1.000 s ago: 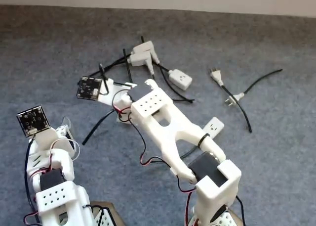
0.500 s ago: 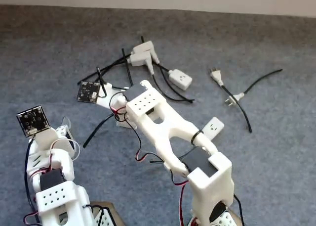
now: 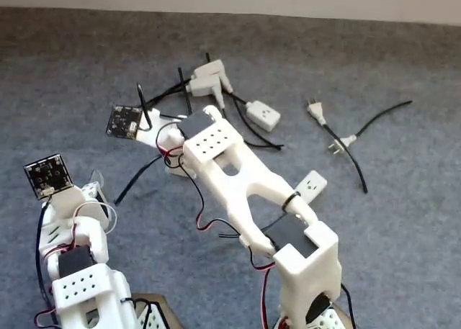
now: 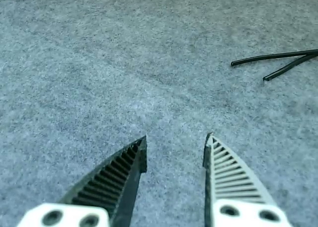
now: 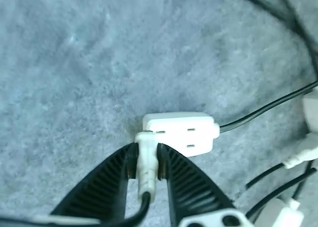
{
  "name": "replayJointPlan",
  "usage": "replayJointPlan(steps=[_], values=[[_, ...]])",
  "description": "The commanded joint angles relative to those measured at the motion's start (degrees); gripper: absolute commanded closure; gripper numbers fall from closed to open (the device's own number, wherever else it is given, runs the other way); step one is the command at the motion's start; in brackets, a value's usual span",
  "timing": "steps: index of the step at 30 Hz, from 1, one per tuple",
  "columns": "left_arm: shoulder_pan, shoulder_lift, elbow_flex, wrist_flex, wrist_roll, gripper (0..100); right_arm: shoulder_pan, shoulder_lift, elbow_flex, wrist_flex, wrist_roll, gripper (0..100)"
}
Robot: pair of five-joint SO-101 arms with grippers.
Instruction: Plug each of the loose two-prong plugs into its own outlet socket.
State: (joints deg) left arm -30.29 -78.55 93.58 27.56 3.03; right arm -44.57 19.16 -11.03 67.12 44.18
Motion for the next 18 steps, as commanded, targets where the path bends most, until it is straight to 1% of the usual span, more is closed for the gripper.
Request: replayJointPlan(steps=[1, 7, 14, 18], values=[[0.66, -0.75, -1.89, 0.09, 0.18, 80, 0.13, -1.01, -3.65, 0.4, -0.44, 99.3], [0.66, -0.75, -1.89, 0.09, 0.18, 80, 1.54, 0.22, -3.38, -3.12, -0.53, 99.3], [0.66, -0.75, -1.89, 0.09, 0.18, 80, 3.12, 3.74, -3.47, -2.59, -0.53, 99.3], [0.66, -0.75, -1.89, 0.09, 0.18, 80, 3.56, 3.74, -3.91, -0.04, -0.53, 99.3]])
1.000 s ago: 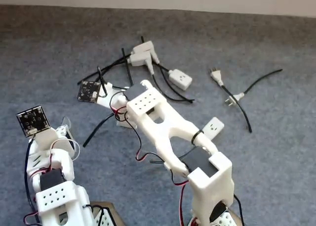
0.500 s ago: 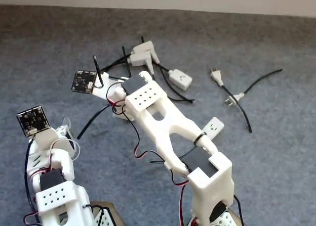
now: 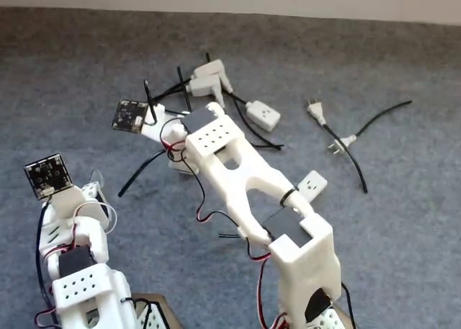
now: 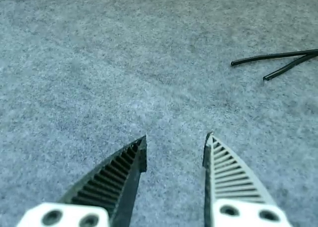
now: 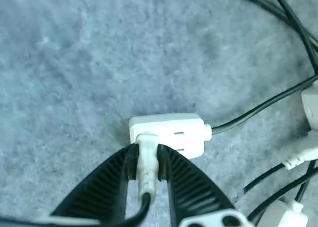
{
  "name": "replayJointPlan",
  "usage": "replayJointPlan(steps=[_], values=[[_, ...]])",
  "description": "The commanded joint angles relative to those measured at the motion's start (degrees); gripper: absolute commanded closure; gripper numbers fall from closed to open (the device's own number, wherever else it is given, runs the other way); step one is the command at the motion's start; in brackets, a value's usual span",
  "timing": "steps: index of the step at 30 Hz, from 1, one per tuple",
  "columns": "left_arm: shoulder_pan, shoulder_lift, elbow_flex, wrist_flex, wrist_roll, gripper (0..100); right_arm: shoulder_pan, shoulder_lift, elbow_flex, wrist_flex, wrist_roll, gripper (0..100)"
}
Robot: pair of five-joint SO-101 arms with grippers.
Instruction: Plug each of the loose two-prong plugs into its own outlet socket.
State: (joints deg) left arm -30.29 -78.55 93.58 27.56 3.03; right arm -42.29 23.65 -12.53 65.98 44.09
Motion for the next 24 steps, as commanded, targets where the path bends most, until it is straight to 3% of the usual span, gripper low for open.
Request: replayJointPlan(steps=[1, 14, 24], values=[[0.66, -0.75, -1.89, 0.09, 0.18, 80, 1.27, -0.75, -2.42, 1.1, -0.44, 99.3], [0.66, -0.75, -1.89, 0.09, 0.18, 80, 1.1, -0.13, -1.89, 0.84, -0.35, 99.3], [0.66, -0.75, -1.89, 0.09, 0.18, 80, 0.57, 11.38, -2.51, 1.19, -0.44, 99.3]])
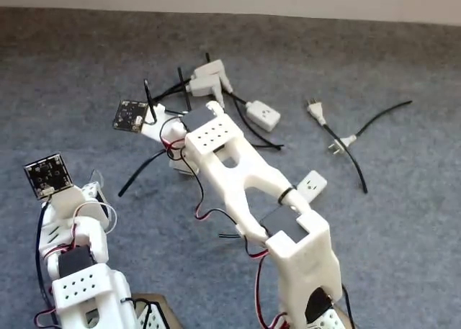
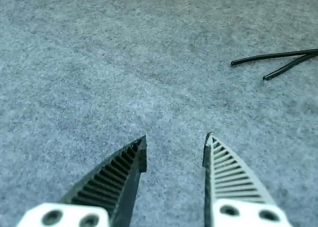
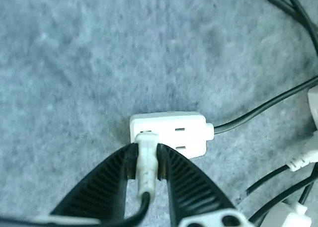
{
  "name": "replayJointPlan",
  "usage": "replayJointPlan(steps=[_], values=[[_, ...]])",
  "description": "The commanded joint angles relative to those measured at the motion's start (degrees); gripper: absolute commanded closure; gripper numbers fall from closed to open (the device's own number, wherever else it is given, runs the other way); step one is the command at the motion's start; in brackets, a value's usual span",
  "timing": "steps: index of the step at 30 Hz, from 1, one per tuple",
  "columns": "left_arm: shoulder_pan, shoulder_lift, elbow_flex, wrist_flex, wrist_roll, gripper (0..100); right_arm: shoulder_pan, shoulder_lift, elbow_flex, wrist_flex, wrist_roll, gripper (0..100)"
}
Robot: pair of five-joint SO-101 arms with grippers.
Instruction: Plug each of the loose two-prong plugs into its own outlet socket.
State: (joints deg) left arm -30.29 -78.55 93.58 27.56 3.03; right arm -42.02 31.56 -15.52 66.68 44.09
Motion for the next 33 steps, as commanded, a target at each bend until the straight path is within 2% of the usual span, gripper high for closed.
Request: replayJointPlan(steps=[1, 10, 15, 33], values=[[0.66, -0.75, -1.89, 0.09, 0.18, 80, 0.57, 4.0, 0.48, 0.48, -0.44, 99.3], [0.66, -0.75, -1.89, 0.09, 0.18, 80, 3.38, 4.79, 0.4, 7.87, -0.35, 99.3], [0.66, -0.75, -1.89, 0.09, 0.18, 80, 5.93, 5.05, -4.7, 14.11, -0.44, 99.3], [0.66, -0.75, -1.89, 0.09, 0.18, 80, 10.42, 13.67, -9.89, 20.35, -0.97, 99.2]])
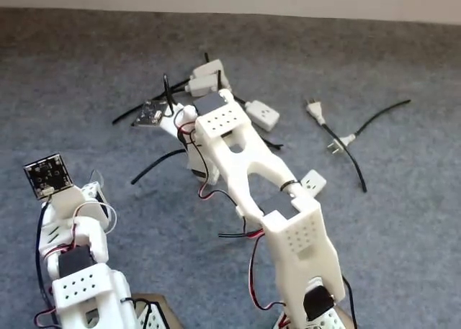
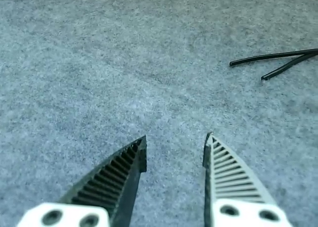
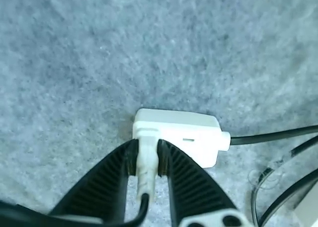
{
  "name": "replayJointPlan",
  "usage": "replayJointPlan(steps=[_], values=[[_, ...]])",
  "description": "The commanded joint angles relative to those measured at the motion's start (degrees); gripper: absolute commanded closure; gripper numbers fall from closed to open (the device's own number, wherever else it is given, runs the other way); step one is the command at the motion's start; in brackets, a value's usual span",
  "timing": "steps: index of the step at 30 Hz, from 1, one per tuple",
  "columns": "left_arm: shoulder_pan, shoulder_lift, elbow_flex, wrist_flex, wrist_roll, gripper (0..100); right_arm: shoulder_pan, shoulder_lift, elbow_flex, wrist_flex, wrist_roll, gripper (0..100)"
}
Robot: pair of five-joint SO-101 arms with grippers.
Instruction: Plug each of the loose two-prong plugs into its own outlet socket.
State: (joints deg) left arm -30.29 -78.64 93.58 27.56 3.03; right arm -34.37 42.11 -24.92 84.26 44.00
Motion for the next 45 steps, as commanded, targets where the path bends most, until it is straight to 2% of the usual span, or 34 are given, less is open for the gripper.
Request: replayJointPlan(steps=[1, 4, 8, 10, 14, 16, 25, 29, 35, 39, 41, 45], values=[[0.66, -0.66, -1.89, 0.09, 0.18, 80, 2.77, 2.15, -1.63, 2.77, -2.81, 99.1], [0.66, -0.66, -1.89, 0.09, 0.18, 80, 2.77, -1.1, -6.46, 3.56, -9.76, 93.6], [0.66, -0.66, -1.89, 0.09, 0.18, 80, 2.42, -4.79, -13.58, 7.16, -13.8, 78.7], [0.66, -0.66, -1.89, 0.09, 0.18, 80, 2.07, -5.76, -17.27, 9.1, -15.03, 74.8], [0.66, -0.66, -1.89, 0.09, 0.18, 80, 2.15, -6.11, -23.69, 12.44, -30.95, 75.7], [0.66, -0.66, -1.89, 0.09, 0.18, 80, 1.98, -6.11, -25.71, 14.29, -35.52, 75.7], [0.66, -0.66, -1.89, 0.09, 0.18, 80, 3.21, -5.32, -26.77, 13.05, -52.4, 73.3], [0.66, -0.66, -1.89, 0.09, 0.18, 80, 2.95, -0.66, -26.51, 11.65, -54.77, 69.0], [0.66, -0.66, -1.89, 0.18, 0.09, 80, 3.12, 8.57, -26.42, 5.49, -55.03, 69.0], [0.66, -0.66, -1.89, 0.18, 0.09, 80, 3.12, 11.91, -26.42, 4.0, -57.76, 69.7], [0.66, -0.66, -1.89, 0.18, 0.0, 80, 3.38, 12.18, -26.42, 4.26, -57.76, 76.2], [0.57, -0.66, -1.89, 0.18, 0.0, 80, 4.7, 11.47, -27.65, 4.44, -57.67, 99.1]])
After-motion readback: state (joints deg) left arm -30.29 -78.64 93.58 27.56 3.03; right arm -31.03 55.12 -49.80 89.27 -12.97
